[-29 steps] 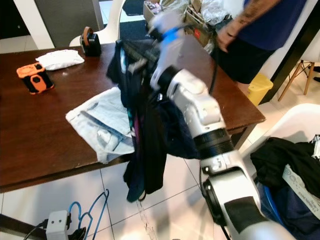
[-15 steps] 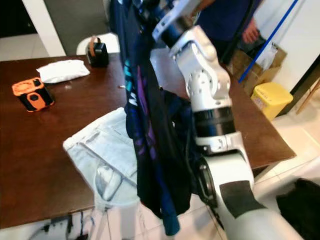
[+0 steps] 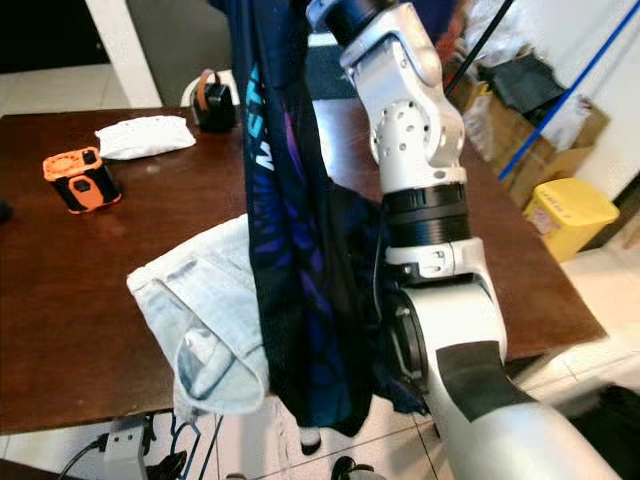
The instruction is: Hang hanger
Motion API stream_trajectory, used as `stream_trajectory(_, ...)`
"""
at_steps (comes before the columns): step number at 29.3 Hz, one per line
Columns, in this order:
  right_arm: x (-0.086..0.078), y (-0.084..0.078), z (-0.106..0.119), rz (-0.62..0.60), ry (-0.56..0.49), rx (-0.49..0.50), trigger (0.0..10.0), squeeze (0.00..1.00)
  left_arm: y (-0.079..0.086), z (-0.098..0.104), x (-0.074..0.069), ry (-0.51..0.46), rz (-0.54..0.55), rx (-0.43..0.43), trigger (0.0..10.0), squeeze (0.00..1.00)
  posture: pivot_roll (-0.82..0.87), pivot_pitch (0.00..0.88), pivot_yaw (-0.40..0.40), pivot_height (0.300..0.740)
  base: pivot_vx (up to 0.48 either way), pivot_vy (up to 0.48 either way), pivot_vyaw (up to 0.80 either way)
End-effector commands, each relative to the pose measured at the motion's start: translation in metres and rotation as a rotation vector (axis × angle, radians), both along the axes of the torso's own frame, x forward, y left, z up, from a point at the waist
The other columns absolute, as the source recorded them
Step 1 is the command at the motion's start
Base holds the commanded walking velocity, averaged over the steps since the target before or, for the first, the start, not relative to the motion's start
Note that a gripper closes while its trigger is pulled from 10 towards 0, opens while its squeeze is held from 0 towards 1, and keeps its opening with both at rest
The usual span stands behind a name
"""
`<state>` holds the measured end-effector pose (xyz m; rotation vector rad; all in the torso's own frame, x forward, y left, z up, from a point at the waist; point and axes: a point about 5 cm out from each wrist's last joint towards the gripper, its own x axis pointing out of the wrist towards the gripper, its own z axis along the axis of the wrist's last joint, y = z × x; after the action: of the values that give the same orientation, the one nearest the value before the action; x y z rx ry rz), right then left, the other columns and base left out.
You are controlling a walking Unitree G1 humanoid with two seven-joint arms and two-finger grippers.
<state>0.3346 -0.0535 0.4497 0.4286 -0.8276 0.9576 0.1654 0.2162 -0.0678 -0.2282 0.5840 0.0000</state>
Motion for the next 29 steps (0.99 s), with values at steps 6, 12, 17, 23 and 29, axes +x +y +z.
stream_trajectory(6,0.012,0.039,-0.014,-0.097,0.018,-0.166,10.0,0.00,0.002,-0.002,-0.006,0.018,-0.010,0.001,10.0,0.00,0.11,0.179,-0.058,0.740,0.000,0.000,0.00)
stream_trajectory(12,0.019,0.052,-0.021,-0.110,0.040,-0.224,10.0,0.00,0.000,-0.003,-0.006,0.018,-0.014,-0.005,10.0,0.00,0.12,0.185,-0.073,0.740,0.000,0.000,0.00)
stream_trajectory(17,0.021,0.056,-0.009,-0.113,0.036,-0.215,10.0,0.00,-0.003,-0.003,-0.006,0.022,-0.060,-0.019,10.0,0.00,0.13,0.191,-0.084,0.740,0.000,0.000,0.00)
stream_trajectory(23,0.019,0.057,0.016,-0.180,0.002,-0.197,10.0,0.00,-0.006,-0.004,-0.008,0.023,-0.083,-0.035,10.0,0.00,0.14,0.206,-0.105,0.740,0.000,0.000,0.00)
stream_trajectory(29,0.020,0.052,0.030,-0.288,-0.002,-0.181,10.0,0.00,-0.008,-0.004,-0.010,0.015,-0.078,-0.036,10.0,0.00,0.14,0.226,-0.130,0.740,0.000,0.000,0.00)
